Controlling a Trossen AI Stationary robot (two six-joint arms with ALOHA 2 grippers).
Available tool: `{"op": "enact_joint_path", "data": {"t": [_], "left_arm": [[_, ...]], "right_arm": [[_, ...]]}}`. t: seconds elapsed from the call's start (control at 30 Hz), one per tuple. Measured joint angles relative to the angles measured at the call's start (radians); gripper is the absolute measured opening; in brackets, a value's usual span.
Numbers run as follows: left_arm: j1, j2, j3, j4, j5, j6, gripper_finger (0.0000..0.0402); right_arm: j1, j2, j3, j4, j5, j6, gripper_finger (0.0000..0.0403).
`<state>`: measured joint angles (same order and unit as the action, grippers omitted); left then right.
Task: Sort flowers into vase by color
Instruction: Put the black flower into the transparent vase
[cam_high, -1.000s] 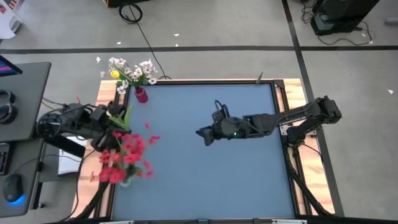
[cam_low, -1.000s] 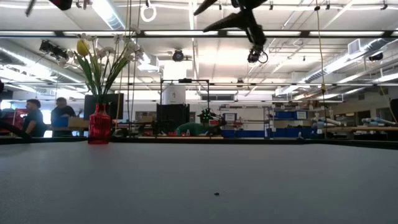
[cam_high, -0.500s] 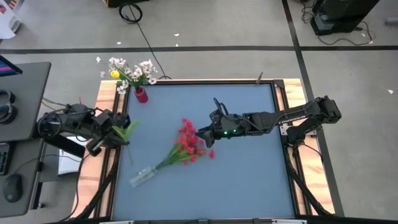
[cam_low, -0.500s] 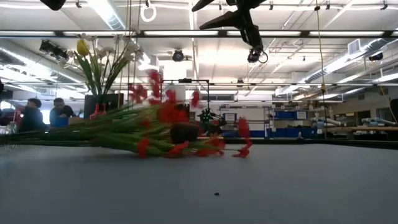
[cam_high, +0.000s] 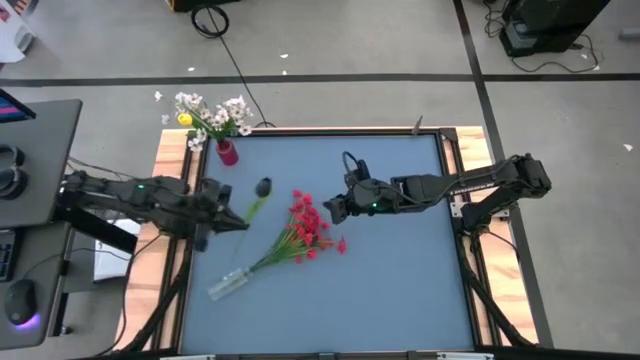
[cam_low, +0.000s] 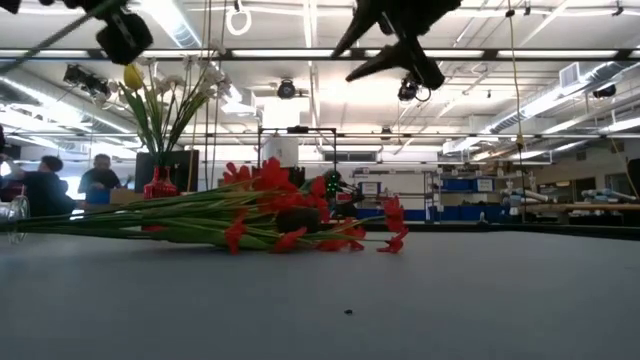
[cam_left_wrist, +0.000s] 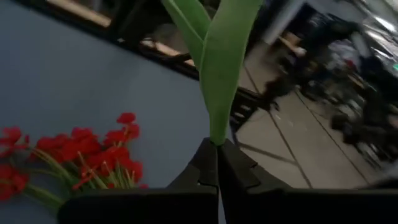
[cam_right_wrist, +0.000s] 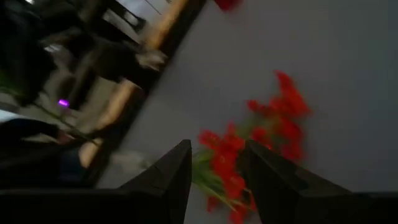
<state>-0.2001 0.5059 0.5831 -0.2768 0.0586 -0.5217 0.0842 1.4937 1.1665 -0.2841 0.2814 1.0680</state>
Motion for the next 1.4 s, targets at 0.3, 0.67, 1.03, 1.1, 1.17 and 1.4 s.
{"op": "enact_joint_path", "data": {"t": [0.3,0.67,1.03,1.1,1.17,1.4], "left_arm": [[0.035,0.265,0.001,0.091,-0.120,-0.280,0.0000],[0.062,0.589,0.002,0.303,-0.092,-0.480,0.0000],[0.070,0.792,0.103,0.307,-0.031,-0.443,0.0036],[0.070,0.833,0.161,0.258,-0.031,-0.400,0.0049],[0.070,0.872,0.224,0.159,-0.030,-0.376,0.0060],[0.070,0.940,0.406,-0.192,-0.030,-0.331,0.0104]], "right_arm": [[-0.008,-0.002,0.000,-0.016,-0.168,0.043,0.0158],[0.010,-0.002,0.000,-0.333,-0.359,0.089,0.0158],[0.054,-0.001,0.000,-0.489,-0.380,-0.033,0.0174],[0.058,-0.001,0.000,-0.501,-0.379,-0.059,0.0181],[0.059,-0.001,0.000,-0.519,-0.372,-0.077,0.0189],[0.076,-0.001,0.000,-0.650,-0.314,-0.122,0.0201]]}}
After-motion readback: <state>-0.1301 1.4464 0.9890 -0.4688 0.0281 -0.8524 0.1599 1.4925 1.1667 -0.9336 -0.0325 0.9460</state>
